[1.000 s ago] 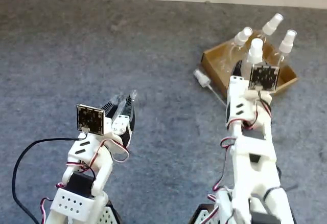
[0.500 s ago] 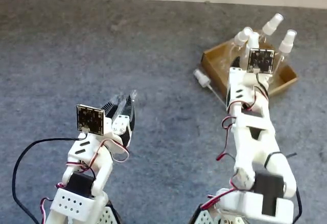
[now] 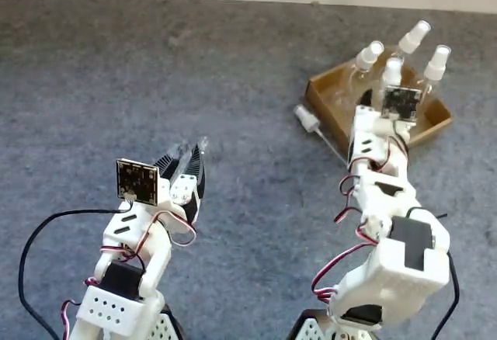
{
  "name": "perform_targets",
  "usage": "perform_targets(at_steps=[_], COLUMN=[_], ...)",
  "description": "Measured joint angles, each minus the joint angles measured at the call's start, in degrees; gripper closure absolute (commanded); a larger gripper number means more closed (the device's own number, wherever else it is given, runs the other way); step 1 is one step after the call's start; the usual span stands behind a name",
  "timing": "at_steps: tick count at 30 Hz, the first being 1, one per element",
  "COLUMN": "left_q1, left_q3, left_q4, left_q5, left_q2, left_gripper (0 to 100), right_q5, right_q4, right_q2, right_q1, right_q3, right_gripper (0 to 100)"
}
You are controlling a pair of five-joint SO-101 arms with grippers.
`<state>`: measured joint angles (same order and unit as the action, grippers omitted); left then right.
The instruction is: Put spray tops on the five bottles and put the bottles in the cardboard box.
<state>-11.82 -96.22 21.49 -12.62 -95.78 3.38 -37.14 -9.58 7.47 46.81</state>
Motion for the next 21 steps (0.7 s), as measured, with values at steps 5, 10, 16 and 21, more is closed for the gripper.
perform_targets(at_steps=[5, 10, 16, 21], left_q1=[0.0, 0.0, 0.0, 0.0], left_q3=[0.0, 0.0, 0.0, 0.0], left_q4=[0.0, 0.0, 0.0, 0.0], left_q5=[0.0, 0.0, 0.0, 0.0], left_q2=[0.0, 0.0, 0.0, 0.0], left_gripper=[96, 96, 96, 96], right_q5=[-10.73, -10.9, -10.9, -10.9], right_q4=[-0.09, -0.18, -0.18, -0.18], right_q2=[-2.73, -4.75, -6.86, -6.95], right_q1=[2.46, 2.2, 2.29, 2.29], right_q3=[-3.43, -5.36, -6.68, -6.68], right_gripper=[84.2, 84.2, 84.2, 84.2])
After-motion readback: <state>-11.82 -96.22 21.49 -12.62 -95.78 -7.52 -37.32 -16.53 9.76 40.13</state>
